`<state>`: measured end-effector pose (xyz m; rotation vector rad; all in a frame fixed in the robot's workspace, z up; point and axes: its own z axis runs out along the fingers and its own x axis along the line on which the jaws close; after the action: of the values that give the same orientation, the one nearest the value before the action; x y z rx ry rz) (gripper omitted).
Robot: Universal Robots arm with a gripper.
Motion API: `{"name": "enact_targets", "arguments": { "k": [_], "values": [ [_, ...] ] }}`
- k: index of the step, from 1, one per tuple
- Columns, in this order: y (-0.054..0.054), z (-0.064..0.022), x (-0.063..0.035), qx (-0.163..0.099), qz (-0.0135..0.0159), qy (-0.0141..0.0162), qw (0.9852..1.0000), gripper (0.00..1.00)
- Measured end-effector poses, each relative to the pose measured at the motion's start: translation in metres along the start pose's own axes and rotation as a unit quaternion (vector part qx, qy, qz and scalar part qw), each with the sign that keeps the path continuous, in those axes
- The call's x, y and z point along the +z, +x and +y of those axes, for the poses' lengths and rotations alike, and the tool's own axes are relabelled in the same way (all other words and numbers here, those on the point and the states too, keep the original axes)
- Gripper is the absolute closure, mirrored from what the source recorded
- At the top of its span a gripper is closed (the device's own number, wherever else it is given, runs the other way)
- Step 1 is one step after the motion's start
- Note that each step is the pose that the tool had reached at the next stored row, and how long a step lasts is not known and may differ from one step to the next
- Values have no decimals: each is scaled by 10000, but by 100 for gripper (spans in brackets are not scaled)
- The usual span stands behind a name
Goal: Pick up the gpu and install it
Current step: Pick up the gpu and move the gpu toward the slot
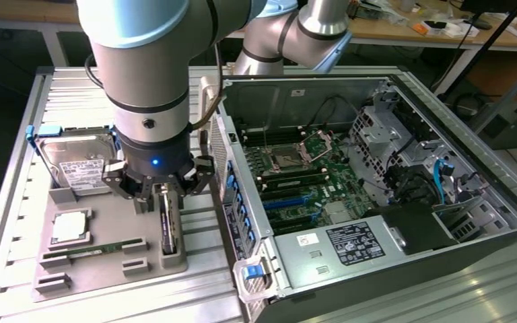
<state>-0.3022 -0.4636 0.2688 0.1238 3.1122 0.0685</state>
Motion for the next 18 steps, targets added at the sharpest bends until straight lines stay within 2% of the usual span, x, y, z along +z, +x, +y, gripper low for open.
{"name": "enact_targets", "arguments": {
  "k": [18],
  "values": [
    [29, -1, 147, 0, -4, 0, 10000, 52]
  ]
}}
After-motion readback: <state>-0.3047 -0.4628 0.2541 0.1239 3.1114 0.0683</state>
